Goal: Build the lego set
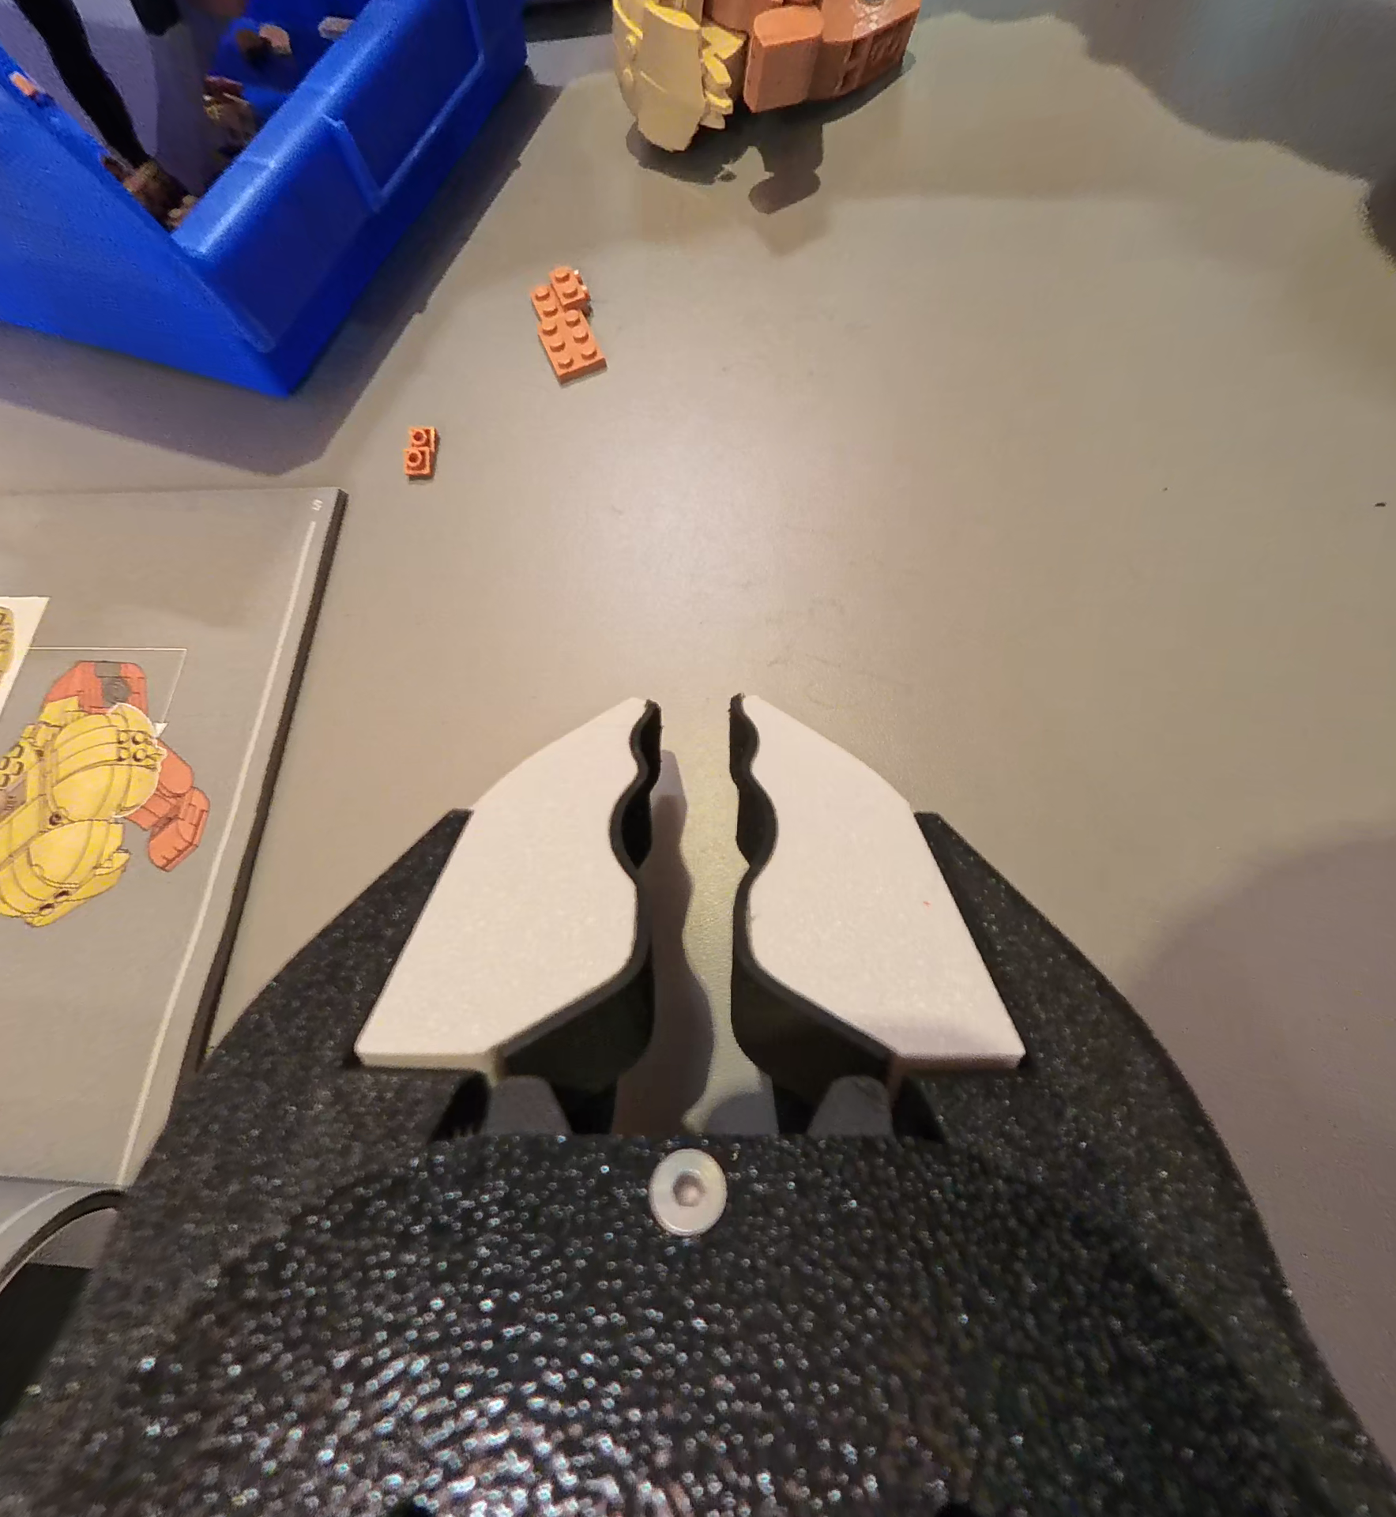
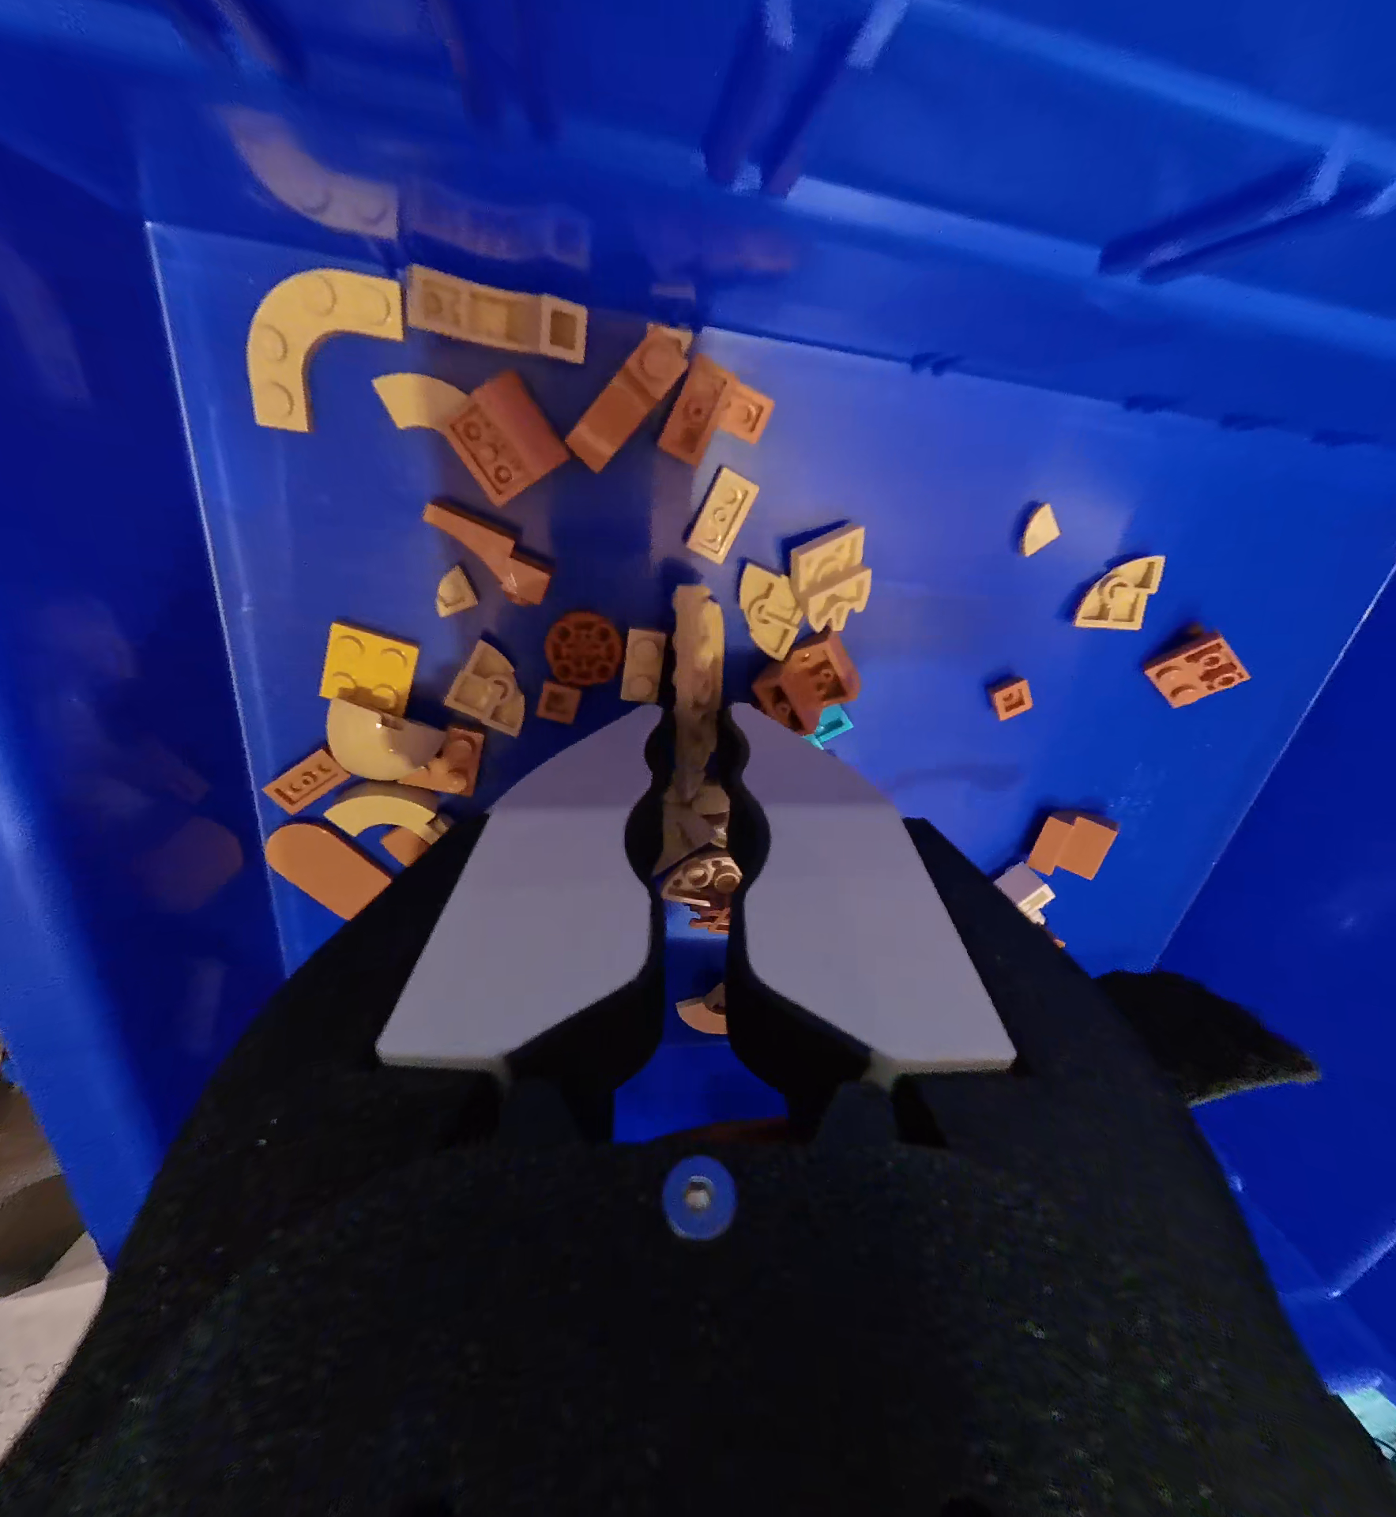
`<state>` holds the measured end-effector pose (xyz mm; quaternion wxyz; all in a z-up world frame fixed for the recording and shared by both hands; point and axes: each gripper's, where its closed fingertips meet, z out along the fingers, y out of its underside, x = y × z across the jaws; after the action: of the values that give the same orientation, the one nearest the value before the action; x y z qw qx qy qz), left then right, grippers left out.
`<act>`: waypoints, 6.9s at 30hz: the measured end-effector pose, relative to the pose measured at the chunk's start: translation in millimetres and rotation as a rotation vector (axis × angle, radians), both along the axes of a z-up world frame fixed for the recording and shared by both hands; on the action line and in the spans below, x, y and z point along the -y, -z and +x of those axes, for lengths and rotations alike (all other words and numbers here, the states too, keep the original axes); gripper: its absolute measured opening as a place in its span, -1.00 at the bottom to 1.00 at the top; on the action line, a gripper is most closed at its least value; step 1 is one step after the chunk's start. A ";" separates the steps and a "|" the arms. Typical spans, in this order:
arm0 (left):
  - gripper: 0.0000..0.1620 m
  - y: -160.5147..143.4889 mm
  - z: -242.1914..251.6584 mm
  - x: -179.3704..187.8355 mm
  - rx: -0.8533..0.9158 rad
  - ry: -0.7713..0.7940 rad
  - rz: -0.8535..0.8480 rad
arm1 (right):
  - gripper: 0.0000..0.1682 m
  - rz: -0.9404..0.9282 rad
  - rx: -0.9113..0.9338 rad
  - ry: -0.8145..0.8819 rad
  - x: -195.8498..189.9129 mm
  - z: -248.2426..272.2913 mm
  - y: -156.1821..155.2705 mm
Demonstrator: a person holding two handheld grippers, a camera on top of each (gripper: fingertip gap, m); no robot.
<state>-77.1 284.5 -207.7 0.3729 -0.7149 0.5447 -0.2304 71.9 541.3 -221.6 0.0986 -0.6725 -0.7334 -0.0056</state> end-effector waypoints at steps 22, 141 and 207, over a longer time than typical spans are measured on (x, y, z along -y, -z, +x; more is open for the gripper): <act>-0.81 -9.4 -4.6 -2.0 0.091 -0.018 -0.073 | -0.95 -0.708 0.052 -0.355 331.6 -58.4 -7.9; -0.81 -3.5 -8.6 1.7 0.096 -0.022 -0.209 | -0.72 0.331 -0.545 0.070 140.4 -27.5 -128.0; -0.81 -2.8 -7.7 5.5 0.077 -0.003 -0.169 | -0.61 -0.206 -0.071 -0.265 272.5 -77.2 -6.0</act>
<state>-84.8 279.0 -204.9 0.3323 -0.7354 0.5074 -0.3021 -5.3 268.8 -215.6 0.0548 -0.5761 -0.8086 0.1063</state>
